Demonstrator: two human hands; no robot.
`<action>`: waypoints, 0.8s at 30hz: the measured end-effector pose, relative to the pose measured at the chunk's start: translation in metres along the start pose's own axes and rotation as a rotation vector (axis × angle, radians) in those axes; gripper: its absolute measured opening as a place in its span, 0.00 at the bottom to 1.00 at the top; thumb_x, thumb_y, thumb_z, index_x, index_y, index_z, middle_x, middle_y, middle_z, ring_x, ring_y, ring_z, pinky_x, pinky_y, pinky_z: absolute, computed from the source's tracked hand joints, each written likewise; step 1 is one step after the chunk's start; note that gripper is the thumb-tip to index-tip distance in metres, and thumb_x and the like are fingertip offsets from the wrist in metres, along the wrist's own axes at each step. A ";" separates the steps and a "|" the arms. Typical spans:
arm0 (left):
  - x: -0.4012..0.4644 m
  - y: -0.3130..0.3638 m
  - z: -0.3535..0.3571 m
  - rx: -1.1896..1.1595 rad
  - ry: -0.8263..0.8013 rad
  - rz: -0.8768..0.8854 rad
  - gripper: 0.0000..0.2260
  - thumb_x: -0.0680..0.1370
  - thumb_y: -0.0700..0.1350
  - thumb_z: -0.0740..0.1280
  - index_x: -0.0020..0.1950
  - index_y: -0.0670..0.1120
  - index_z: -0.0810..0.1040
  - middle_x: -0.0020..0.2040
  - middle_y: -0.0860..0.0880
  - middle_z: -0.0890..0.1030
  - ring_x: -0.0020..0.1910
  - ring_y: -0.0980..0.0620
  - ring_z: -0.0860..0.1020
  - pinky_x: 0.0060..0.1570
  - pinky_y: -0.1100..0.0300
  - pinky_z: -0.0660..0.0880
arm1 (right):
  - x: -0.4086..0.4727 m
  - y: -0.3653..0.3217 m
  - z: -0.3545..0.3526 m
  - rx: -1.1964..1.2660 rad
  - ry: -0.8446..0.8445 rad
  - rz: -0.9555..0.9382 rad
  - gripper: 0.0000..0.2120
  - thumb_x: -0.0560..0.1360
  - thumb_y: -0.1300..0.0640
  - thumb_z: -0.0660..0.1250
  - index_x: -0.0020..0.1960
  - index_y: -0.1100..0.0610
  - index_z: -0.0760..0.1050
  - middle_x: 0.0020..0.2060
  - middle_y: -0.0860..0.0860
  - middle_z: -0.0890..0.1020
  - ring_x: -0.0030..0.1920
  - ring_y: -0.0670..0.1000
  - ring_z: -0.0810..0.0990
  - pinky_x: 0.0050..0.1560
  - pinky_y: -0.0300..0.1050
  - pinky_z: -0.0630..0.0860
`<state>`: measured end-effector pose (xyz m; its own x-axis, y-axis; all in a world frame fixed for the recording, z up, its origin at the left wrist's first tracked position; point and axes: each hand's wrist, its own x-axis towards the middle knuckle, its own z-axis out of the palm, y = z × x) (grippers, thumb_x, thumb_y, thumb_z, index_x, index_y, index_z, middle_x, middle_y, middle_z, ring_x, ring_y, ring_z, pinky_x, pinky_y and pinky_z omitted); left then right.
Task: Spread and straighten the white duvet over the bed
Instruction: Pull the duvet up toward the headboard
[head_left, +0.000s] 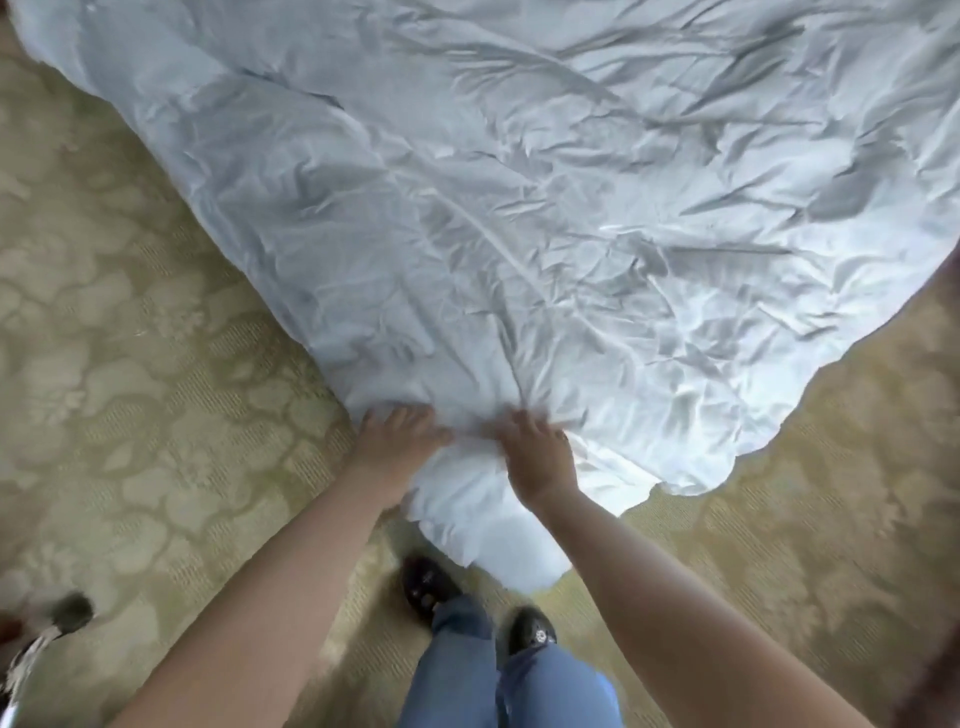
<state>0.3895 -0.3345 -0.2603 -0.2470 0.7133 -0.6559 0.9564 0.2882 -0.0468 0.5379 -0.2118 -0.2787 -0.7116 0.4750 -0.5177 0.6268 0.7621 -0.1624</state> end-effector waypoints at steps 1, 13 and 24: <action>-0.001 0.001 0.002 0.030 0.034 0.006 0.31 0.75 0.49 0.67 0.75 0.57 0.56 0.76 0.50 0.54 0.74 0.47 0.57 0.70 0.42 0.55 | -0.003 0.004 -0.001 0.067 0.049 -0.020 0.23 0.77 0.64 0.57 0.71 0.52 0.66 0.71 0.52 0.65 0.69 0.57 0.67 0.65 0.49 0.64; -0.048 0.041 -0.109 -0.384 0.233 0.068 0.12 0.82 0.44 0.53 0.59 0.41 0.71 0.61 0.43 0.73 0.56 0.41 0.75 0.50 0.52 0.71 | -0.059 0.044 -0.147 0.481 -0.132 0.205 0.16 0.79 0.50 0.57 0.57 0.60 0.76 0.54 0.57 0.77 0.52 0.55 0.74 0.50 0.43 0.67; -0.100 0.085 -0.091 -0.289 -0.434 0.096 0.23 0.76 0.38 0.65 0.70 0.48 0.67 0.67 0.43 0.70 0.61 0.47 0.72 0.54 0.60 0.71 | -0.124 0.043 -0.093 0.228 -0.633 0.077 0.20 0.73 0.53 0.68 0.64 0.55 0.74 0.56 0.52 0.75 0.60 0.55 0.76 0.56 0.44 0.72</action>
<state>0.4819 -0.3234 -0.1302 -0.0147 0.4331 -0.9012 0.8745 0.4426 0.1984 0.6238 -0.1968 -0.1438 -0.3825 0.1220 -0.9158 0.7689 0.5916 -0.2423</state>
